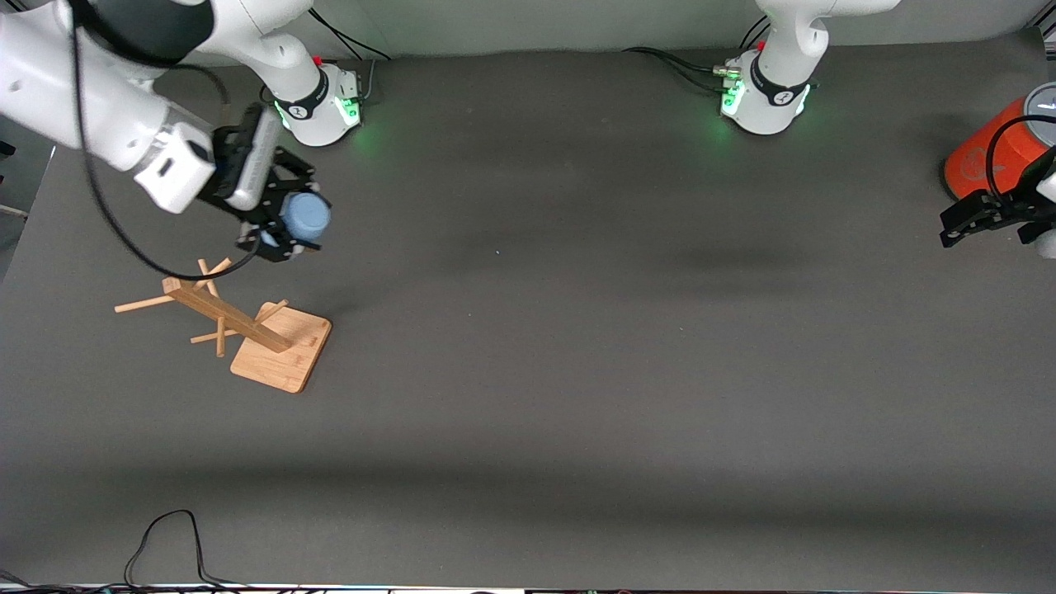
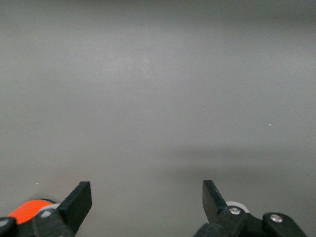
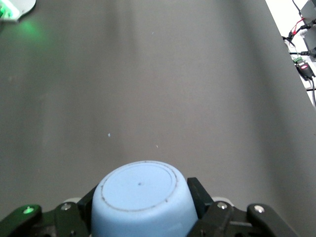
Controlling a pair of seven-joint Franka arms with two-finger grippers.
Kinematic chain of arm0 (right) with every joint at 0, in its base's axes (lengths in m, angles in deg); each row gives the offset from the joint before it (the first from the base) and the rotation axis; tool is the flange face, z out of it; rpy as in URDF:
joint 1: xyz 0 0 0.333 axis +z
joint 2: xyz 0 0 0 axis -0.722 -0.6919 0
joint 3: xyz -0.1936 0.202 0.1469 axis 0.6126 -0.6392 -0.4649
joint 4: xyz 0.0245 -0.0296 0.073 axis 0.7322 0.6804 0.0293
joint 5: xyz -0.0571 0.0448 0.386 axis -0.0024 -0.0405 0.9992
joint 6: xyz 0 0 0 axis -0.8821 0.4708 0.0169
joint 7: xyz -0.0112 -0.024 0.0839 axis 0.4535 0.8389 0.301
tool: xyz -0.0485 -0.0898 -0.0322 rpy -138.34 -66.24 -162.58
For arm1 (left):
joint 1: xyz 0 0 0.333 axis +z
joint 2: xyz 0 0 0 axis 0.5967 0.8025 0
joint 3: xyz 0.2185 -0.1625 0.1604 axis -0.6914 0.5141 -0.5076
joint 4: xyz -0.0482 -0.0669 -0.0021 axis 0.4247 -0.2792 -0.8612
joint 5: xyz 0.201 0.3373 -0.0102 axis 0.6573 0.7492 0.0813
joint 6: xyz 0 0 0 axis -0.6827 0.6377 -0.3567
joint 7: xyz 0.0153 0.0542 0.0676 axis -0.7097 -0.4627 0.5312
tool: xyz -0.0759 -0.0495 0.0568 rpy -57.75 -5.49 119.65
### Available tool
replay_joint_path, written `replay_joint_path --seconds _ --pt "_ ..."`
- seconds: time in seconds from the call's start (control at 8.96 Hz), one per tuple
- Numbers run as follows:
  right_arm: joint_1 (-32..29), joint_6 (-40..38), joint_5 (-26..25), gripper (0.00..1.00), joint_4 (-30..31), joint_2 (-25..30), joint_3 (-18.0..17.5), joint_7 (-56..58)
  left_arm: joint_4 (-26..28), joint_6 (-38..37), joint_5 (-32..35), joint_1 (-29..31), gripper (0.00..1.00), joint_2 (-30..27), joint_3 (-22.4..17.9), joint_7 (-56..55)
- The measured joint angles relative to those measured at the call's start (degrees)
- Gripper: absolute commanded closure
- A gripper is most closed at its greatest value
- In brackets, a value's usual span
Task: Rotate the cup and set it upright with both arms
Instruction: 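Lift the cup off the stand and carry it to mid-table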
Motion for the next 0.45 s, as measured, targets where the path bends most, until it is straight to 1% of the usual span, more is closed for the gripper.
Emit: replay_joint_path --seconds 0.22,0.45 --pt "0.0 0.8 0.0 1.00 -5.0 -5.1 -3.8 -10.9 0.0 0.4 0.0 0.2 0.00 0.0 -0.1 -0.1" --pt "0.1 1.2 0.0 1.00 -12.4 -12.8 -8.4 -25.5 0.1 1.2 0.0 1.3 0.00 0.1 -0.2 -0.1"
